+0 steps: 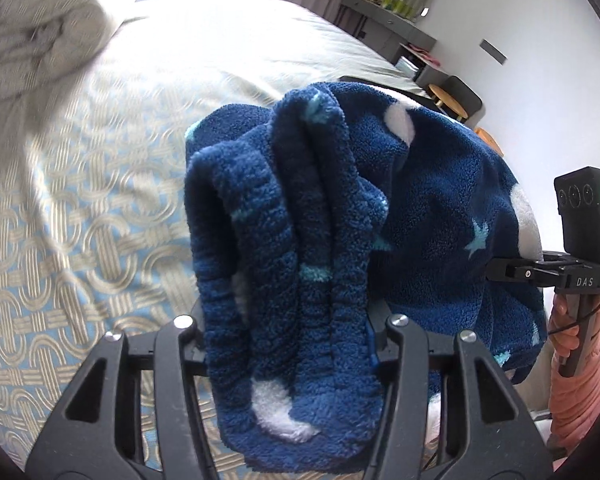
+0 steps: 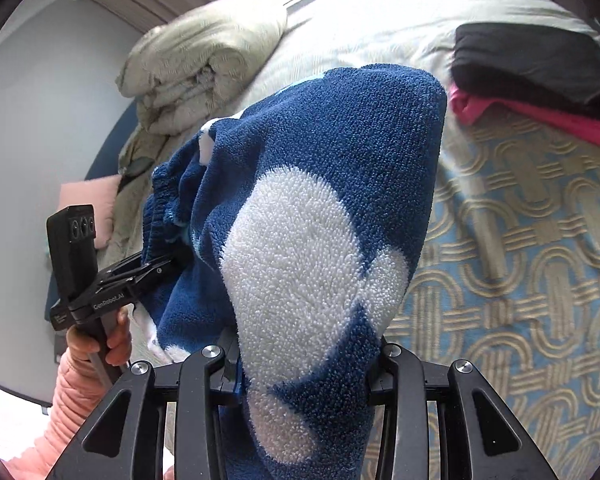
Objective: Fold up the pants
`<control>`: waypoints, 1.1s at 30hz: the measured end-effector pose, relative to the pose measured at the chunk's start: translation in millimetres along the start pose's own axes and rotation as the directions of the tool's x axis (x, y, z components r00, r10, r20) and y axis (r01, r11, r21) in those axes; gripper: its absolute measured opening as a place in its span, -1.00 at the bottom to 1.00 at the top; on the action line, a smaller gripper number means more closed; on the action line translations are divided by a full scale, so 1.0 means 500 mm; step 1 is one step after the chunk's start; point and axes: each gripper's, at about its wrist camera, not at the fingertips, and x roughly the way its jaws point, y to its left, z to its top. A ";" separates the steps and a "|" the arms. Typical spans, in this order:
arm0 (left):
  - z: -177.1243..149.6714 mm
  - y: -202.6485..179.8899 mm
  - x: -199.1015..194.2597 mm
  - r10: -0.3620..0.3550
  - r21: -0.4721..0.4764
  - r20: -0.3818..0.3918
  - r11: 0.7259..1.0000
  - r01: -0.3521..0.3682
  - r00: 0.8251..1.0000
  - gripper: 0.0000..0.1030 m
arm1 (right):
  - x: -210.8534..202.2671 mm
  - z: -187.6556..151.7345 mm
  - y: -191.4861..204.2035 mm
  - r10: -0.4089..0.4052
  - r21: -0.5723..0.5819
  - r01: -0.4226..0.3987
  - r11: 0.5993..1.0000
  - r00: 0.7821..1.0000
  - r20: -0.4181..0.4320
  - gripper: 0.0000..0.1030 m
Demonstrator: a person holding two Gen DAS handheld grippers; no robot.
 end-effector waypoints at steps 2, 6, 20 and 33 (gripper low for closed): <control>0.015 -0.034 -0.010 0.001 0.038 0.014 0.999 -0.002 1.000 0.05 | -0.037 -0.012 -0.010 0.000 0.008 0.000 1.000 0.999 0.040 -0.25; 0.045 -0.113 -0.022 -0.021 0.113 0.032 0.993 0.017 0.999 0.05 | -0.120 -0.051 -0.044 -0.006 0.045 0.000 0.999 0.990 0.138 -0.25; 0.124 -0.536 0.143 -0.193 0.396 -0.097 0.892 0.216 0.976 0.05 | -0.435 -0.268 -0.273 -0.233 0.294 0.120 0.948 0.892 0.387 -0.25; 0.247 -0.855 0.344 -0.170 0.587 -0.211 0.765 0.264 0.963 0.05 | -0.606 -0.357 -0.531 -0.389 0.513 0.132 0.848 0.814 0.432 -0.24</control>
